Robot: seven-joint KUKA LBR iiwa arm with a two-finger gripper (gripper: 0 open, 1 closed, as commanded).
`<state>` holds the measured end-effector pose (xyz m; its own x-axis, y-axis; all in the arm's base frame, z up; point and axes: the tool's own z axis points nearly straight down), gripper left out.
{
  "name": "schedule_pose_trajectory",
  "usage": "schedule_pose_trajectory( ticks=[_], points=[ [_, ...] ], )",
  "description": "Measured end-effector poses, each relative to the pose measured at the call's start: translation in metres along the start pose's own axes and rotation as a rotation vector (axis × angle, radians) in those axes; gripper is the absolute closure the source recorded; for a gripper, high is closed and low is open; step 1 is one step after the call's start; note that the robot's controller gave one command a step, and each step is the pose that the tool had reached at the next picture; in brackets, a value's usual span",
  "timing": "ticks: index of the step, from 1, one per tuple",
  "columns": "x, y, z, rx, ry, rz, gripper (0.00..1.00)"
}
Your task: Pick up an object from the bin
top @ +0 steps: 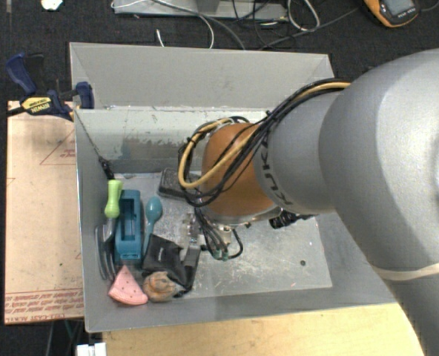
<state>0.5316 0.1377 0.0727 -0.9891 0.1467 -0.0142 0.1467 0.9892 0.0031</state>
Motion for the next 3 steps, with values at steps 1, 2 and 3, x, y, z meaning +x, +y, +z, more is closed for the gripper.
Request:
schedule_pose_trajectory(
  ticks=[1, 2, 3],
  points=[
    [-0.002, -0.001, -0.067, 0.001, 0.004, 0.01, 1.0],
    [0.01, -0.001, -0.131, 0.0, 0.003, 0.009, 1.0],
    [0.004, 0.003, -0.069, 0.001, 0.004, -0.075, 1.0]
  ],
)
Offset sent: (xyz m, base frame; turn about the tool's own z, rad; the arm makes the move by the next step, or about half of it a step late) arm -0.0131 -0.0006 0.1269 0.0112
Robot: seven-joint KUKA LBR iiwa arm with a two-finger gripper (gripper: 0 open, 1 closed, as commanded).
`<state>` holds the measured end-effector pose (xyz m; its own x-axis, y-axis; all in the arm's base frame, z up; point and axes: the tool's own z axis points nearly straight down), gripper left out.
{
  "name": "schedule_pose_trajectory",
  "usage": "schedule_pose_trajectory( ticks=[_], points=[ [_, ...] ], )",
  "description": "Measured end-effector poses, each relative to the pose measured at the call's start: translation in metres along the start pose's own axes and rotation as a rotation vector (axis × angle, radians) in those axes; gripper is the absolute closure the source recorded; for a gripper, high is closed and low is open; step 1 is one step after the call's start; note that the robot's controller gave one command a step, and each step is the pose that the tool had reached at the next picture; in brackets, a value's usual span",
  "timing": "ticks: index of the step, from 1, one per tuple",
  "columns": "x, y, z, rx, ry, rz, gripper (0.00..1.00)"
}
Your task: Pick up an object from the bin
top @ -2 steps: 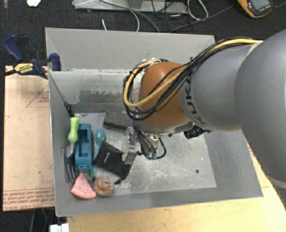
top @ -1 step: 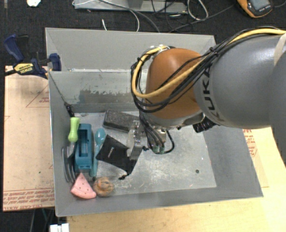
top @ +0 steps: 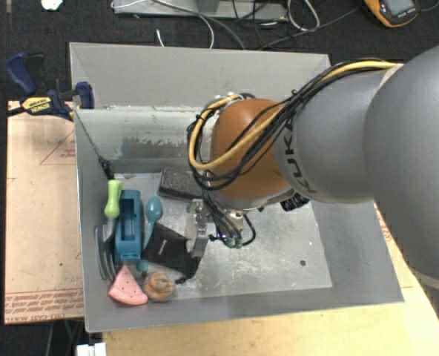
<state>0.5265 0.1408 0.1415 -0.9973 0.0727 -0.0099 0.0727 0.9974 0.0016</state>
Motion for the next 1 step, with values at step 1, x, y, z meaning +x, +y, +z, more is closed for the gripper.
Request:
schedule_pose_trajectory(
  ticks=[1],
  points=[
    [-0.0005, 0.0079, -0.0638, 0.0, 0.001, 0.028, 1.0]
  ],
)
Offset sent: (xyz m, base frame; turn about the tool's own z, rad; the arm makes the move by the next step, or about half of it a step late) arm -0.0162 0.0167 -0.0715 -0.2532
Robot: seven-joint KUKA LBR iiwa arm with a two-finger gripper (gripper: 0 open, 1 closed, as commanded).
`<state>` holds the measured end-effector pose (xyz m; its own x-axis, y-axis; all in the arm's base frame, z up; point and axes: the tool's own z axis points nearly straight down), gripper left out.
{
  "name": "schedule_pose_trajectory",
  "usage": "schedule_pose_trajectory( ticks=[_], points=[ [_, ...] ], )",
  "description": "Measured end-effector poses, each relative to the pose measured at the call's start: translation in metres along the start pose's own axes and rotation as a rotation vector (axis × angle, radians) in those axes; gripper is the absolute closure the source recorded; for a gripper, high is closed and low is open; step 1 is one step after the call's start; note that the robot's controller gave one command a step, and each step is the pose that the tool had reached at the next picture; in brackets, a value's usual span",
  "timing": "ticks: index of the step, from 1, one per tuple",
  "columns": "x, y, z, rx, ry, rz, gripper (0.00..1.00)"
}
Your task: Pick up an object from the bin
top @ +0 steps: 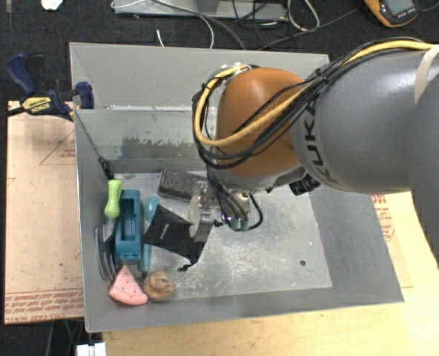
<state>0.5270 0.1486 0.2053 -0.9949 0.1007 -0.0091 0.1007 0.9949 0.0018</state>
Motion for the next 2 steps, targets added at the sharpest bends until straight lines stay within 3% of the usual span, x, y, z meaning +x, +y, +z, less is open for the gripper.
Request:
schedule_pose_trajectory(
  ticks=[1, 2],
  points=[
    [0.006, 0.004, 0.047, -0.001, -0.001, -0.117, 1.0],
    [0.002, 0.006, 0.123, -0.005, -0.02, -0.249, 1.0]
  ],
)
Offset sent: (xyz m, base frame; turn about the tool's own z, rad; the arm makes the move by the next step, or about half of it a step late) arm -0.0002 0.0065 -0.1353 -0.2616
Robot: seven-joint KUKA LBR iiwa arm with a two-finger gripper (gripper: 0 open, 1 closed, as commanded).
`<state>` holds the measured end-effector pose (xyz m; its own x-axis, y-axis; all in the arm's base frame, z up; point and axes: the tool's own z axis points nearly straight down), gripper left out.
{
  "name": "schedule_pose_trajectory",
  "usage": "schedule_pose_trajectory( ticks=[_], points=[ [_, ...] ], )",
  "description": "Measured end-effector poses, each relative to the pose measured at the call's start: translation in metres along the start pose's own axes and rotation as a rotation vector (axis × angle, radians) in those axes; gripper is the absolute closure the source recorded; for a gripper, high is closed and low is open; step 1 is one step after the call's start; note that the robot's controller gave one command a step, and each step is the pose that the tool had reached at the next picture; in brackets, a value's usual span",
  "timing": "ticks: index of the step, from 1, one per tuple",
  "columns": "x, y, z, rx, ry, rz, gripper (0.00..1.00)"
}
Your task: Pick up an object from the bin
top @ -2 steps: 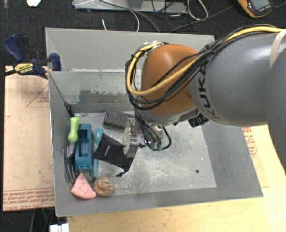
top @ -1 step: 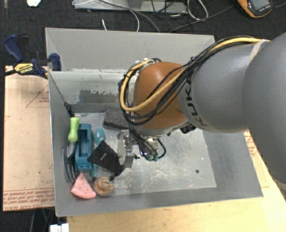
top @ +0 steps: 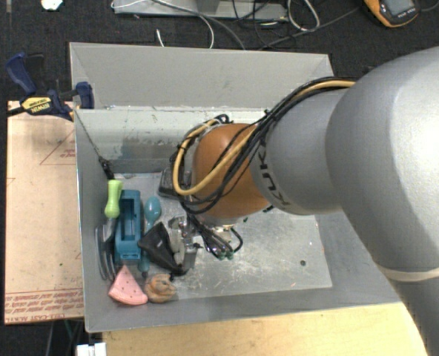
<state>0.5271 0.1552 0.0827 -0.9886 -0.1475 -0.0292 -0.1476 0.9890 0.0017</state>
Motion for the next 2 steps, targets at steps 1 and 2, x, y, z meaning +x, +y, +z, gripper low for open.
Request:
schedule_pose_trajectory(
  ticks=[1, 2],
  points=[
    [0.003, 0.009, 0.023, 0.001, 0.008, 0.128, 0.0],
    [0.005, 0.013, 0.012, 0.002, 0.015, 0.183, 1.0]
  ],
)
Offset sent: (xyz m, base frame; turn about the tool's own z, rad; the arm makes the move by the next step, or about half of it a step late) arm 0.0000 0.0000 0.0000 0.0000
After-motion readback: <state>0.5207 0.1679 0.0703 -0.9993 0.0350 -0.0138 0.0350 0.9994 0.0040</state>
